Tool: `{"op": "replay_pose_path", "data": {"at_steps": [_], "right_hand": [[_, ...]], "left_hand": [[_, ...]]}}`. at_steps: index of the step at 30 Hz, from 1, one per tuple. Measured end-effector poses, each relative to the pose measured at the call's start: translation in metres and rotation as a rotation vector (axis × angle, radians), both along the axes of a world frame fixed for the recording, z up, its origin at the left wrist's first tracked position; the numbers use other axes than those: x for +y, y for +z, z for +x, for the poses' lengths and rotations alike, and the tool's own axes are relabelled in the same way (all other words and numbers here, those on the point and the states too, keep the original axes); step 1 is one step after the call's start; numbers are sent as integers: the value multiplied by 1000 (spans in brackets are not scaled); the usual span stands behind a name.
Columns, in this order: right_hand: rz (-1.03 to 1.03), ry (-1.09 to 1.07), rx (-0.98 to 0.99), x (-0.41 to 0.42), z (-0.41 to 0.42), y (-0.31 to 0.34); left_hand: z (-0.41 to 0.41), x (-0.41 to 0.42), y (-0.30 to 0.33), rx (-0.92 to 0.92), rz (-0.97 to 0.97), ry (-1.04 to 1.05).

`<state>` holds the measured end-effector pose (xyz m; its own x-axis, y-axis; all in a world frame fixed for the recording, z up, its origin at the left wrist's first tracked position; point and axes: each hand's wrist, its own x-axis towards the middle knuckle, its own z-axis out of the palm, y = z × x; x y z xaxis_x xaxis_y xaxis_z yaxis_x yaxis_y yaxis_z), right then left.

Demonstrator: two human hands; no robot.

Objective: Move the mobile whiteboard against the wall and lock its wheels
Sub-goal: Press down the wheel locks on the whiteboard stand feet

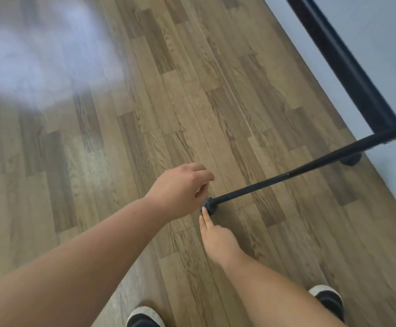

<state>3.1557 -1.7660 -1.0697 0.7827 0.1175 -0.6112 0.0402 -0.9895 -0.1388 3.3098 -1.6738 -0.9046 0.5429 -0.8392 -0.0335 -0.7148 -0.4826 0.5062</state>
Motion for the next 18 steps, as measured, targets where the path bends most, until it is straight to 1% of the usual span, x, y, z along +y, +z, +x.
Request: {"op": "replay_pose_path", "data": {"at_steps": [4,8,10,13,14,15,16,18], "right_hand": [[-54,61,54,-11,1,-4],[-77,259,172,-22,-3,-10],[-42,351,146,-35,1,-6],[45,513,36,-85,10,8],[61,510,14,-105,15,16],[60,451,0,-132,17,20],[68,343,-8,-159,20,24],[61,4,-39,-222,19,35]], "left_hand": [[6,-18,-6,-14,18,-94],[8,-45,-8,-30,-1,-181],[8,-57,-8,-35,8,-230],[6,-87,-12,-73,-13,-352],[4,-97,-13,-78,-30,-393],[2,-110,-12,-85,-52,-437],[0,-121,-11,-91,-76,-475],[-5,-150,-6,-101,-128,-549]]}}
